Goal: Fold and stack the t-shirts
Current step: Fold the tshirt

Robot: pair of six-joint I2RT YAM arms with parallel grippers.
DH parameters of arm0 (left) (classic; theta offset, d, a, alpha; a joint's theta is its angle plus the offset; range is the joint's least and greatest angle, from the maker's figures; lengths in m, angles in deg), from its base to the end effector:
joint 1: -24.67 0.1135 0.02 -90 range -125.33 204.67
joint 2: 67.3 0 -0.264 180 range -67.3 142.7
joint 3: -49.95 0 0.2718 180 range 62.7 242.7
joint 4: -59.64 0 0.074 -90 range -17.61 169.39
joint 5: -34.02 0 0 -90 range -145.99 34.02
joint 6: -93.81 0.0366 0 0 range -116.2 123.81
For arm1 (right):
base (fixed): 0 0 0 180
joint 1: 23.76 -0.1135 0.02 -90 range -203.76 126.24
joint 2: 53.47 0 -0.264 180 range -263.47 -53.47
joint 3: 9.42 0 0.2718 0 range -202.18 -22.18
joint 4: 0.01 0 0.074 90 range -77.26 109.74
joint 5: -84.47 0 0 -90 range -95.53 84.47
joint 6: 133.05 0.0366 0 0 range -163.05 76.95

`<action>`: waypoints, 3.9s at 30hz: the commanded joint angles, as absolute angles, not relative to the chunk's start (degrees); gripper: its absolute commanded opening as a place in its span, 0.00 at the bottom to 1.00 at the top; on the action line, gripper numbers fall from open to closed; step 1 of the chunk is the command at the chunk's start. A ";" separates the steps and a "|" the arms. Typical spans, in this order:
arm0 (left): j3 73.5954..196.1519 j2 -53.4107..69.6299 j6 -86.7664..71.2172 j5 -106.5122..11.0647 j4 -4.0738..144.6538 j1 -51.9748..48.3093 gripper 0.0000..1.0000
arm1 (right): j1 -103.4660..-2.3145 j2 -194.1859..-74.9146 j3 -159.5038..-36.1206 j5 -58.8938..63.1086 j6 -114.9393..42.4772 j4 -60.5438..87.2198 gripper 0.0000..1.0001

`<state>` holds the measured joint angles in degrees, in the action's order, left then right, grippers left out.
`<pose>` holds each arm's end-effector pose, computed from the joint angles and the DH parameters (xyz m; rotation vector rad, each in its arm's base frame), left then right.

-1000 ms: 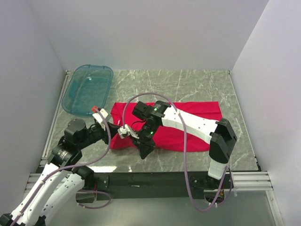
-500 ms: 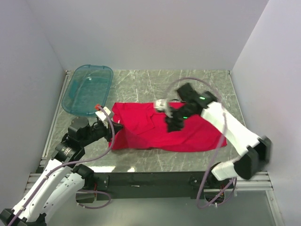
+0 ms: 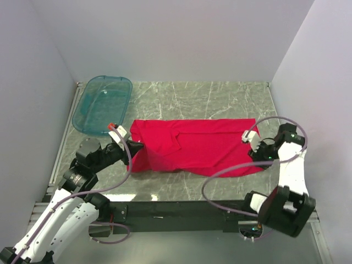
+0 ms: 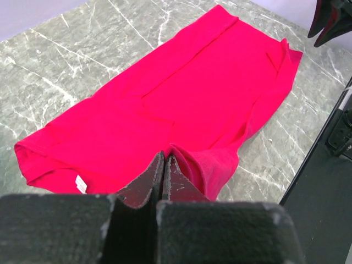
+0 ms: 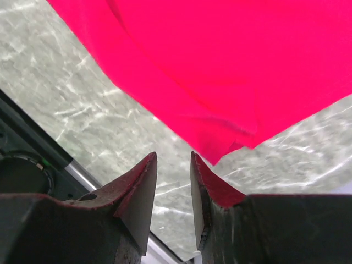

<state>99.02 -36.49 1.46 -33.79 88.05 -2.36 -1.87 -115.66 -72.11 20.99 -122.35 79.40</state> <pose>0.1341 -0.0839 0.3149 0.6602 1.6624 -0.7094 0.1816 -0.0554 0.2446 -1.3294 2.3011 0.1981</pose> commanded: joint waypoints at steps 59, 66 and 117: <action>96.45 -40.23 1.26 -27.33 82.59 -2.14 0.00 | 0.76 -145.84 -88.28 21.28 -118.62 78.23 0.56; 96.37 -40.23 1.26 -27.24 82.50 -2.14 0.01 | -1.35 -146.72 -85.99 18.20 -121.62 75.68 0.56; 96.45 -44.79 -0.50 -32.78 82.42 -2.14 0.00 | 6.02 -133.01 -90.21 28.21 -123.03 84.29 0.00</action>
<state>96.66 -43.05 1.00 -30.77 85.52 -2.32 4.38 -134.66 -90.05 26.93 -123.86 84.38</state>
